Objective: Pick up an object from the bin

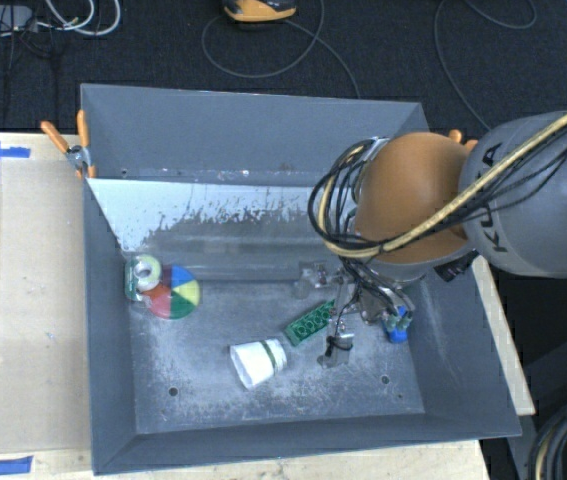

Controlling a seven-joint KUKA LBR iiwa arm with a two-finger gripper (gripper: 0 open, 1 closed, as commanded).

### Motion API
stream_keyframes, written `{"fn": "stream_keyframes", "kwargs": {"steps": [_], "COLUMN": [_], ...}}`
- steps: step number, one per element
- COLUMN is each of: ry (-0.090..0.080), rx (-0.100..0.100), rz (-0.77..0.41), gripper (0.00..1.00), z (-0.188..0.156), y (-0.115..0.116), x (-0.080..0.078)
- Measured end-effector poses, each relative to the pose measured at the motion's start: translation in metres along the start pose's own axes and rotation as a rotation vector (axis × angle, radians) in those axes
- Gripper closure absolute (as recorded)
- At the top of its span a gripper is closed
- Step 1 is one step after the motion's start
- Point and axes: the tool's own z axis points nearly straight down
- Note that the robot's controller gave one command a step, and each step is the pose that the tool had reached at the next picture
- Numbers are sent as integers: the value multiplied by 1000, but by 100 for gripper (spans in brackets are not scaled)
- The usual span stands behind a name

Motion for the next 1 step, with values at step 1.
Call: {"fn": "stream_keyframes", "kwargs": {"steps": [1], "ry": [-18], "rx": [0], "rz": [-105], "gripper": [0], "z": [-7], "y": [2], "x": [-15]}}
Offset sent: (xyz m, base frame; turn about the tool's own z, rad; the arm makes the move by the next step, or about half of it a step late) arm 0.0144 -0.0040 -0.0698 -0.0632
